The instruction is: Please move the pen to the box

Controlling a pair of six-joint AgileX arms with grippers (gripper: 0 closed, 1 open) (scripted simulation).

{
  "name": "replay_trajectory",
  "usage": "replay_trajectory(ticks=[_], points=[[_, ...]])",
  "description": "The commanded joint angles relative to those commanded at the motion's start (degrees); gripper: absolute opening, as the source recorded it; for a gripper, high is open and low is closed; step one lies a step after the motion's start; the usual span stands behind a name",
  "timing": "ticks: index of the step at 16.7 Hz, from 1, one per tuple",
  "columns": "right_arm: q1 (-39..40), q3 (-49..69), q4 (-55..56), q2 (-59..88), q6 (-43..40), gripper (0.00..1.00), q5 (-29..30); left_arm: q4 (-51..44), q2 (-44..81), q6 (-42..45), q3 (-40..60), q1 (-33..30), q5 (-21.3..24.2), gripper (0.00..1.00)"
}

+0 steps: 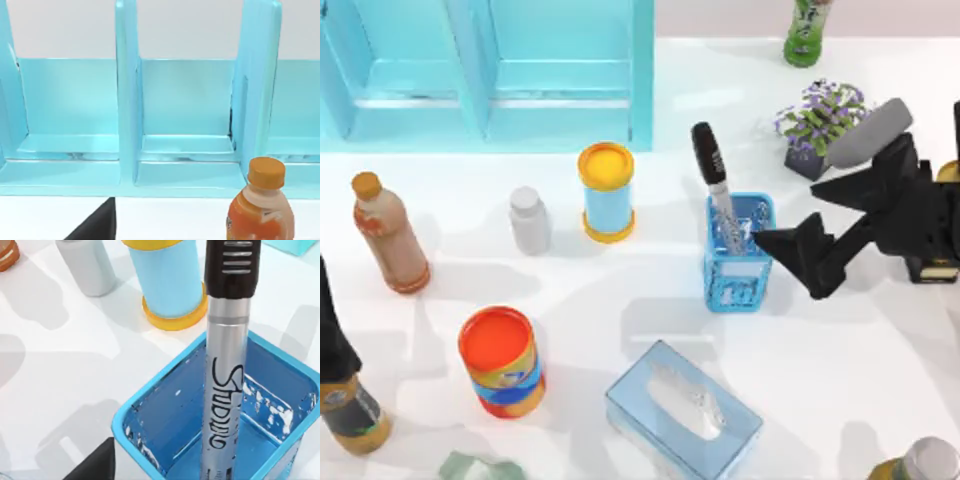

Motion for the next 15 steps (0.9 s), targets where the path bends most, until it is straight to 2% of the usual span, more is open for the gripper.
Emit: replay_trajectory(ticks=[7,15], points=[[0.88,1.18,1.63,2.10,0.75,1.00,0.78,0.00,0.00,0.00,0.00,0.00,0.00,1.00],[7.74,10.48,13.37,21.52,5.44,1.00,6.50,0.00,0.00,0.00,0.00,0.00,0.00,1.00]])
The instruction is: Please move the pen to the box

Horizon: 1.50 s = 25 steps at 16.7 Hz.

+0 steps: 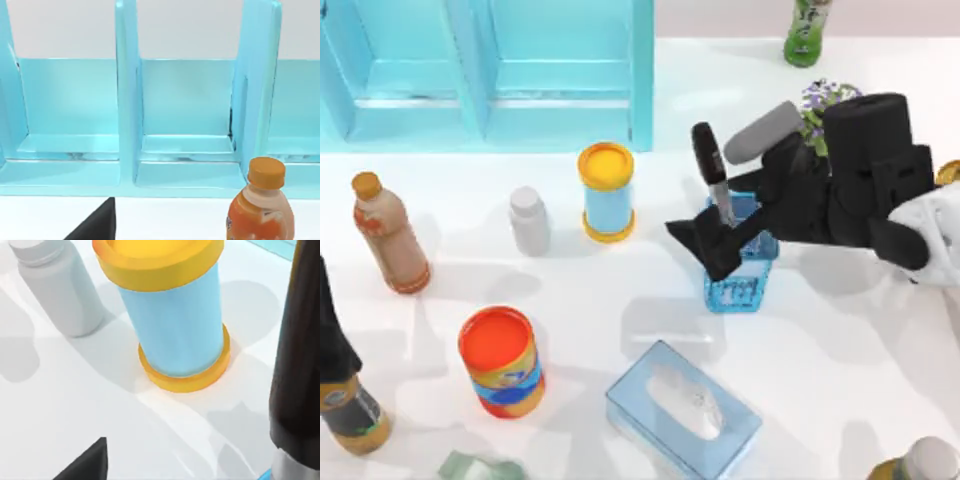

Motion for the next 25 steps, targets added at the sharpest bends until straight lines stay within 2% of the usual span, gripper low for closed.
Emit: replay_trajectory(ticks=[5,18,25], points=[[0.34,0.36,0.49,0.65,0.24,1.00,0.28,0.00,0.00,0.00,0.00,0.00,0.00,1.00],[0.34,0.36,0.49,0.65,0.24,0.02,0.28,0.00,0.00,0.00,0.00,0.00,0.00,1.00],[0.34,0.36,0.49,0.65,0.24,0.00,0.28,0.00,0.00,0.00,0.00,0.00,0.00,1.00]])
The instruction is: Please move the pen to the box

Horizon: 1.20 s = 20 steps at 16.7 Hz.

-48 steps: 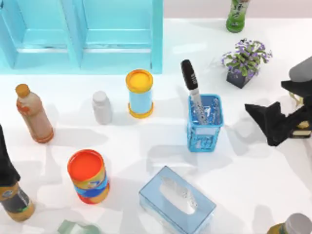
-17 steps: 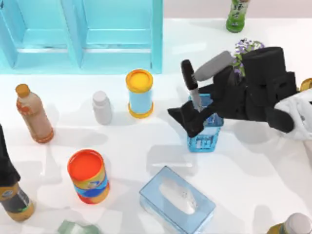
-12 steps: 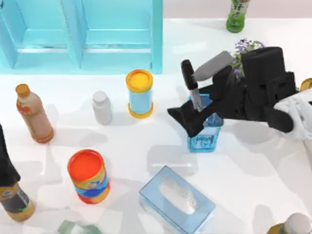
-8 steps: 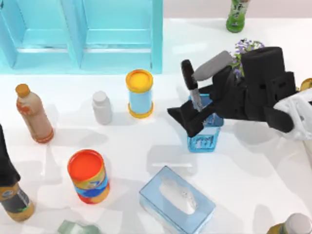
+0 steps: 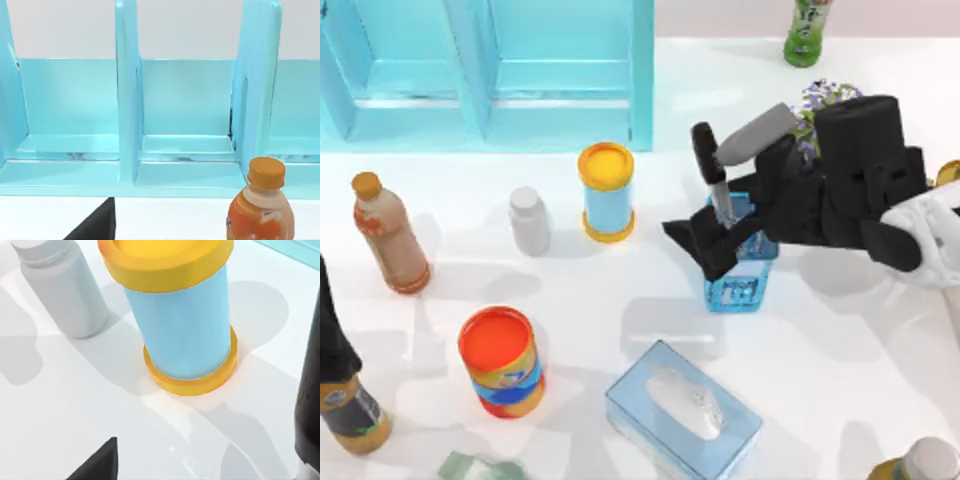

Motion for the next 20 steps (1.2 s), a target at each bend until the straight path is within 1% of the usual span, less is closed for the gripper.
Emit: replay_trajectory(ticks=[4,7,11,16,20], points=[[-0.28,0.58,-0.72,-0.54,-0.16,0.00,-0.72,0.00,0.00,0.00,0.00,0.00,0.00,1.00],[-3.08,2.46,-5.52,-2.87,-2.04,0.00,-3.39,0.00,0.00,0.00,0.00,0.00,0.00,1.00],[-9.94,6.24,-17.17,-8.15,-5.94,0.00,-7.66,0.00,0.00,0.00,0.00,0.00,0.00,1.00],[-19.32,11.93,-34.82,-15.85,-13.30,0.00,-14.31,0.00,0.00,0.00,0.00,0.00,0.00,1.00],[-24.10,15.10,-45.54,-20.20,-18.55,0.00,-18.72,0.00,0.00,0.00,0.00,0.00,0.00,1.00]])
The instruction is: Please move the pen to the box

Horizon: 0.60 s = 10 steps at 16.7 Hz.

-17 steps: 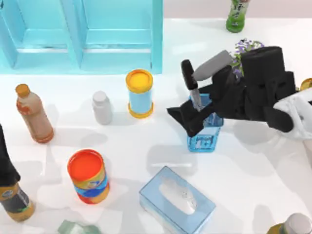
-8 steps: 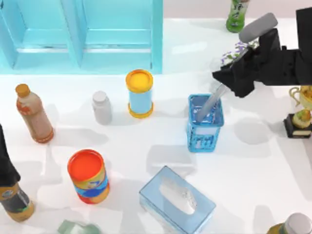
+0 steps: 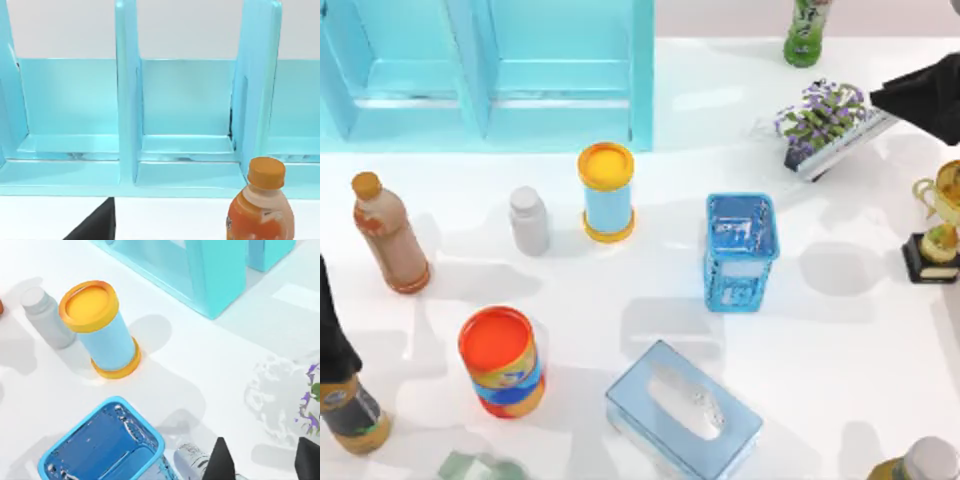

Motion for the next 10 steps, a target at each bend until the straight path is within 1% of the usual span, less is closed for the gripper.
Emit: replay_trajectory(ticks=[2,7,10], points=[[-0.85,0.44,-2.04,-1.11,-1.17,0.00,-0.89,0.00,0.00,0.00,0.00,0.00,0.00,1.00],[-0.59,0.38,-2.25,-0.99,-1.14,0.00,-0.89,0.00,0.00,0.00,0.00,0.00,0.00,1.00],[-0.69,1.41,-6.16,-2.21,-2.80,0.00,-0.22,0.00,0.00,0.00,0.00,0.00,0.00,1.00]])
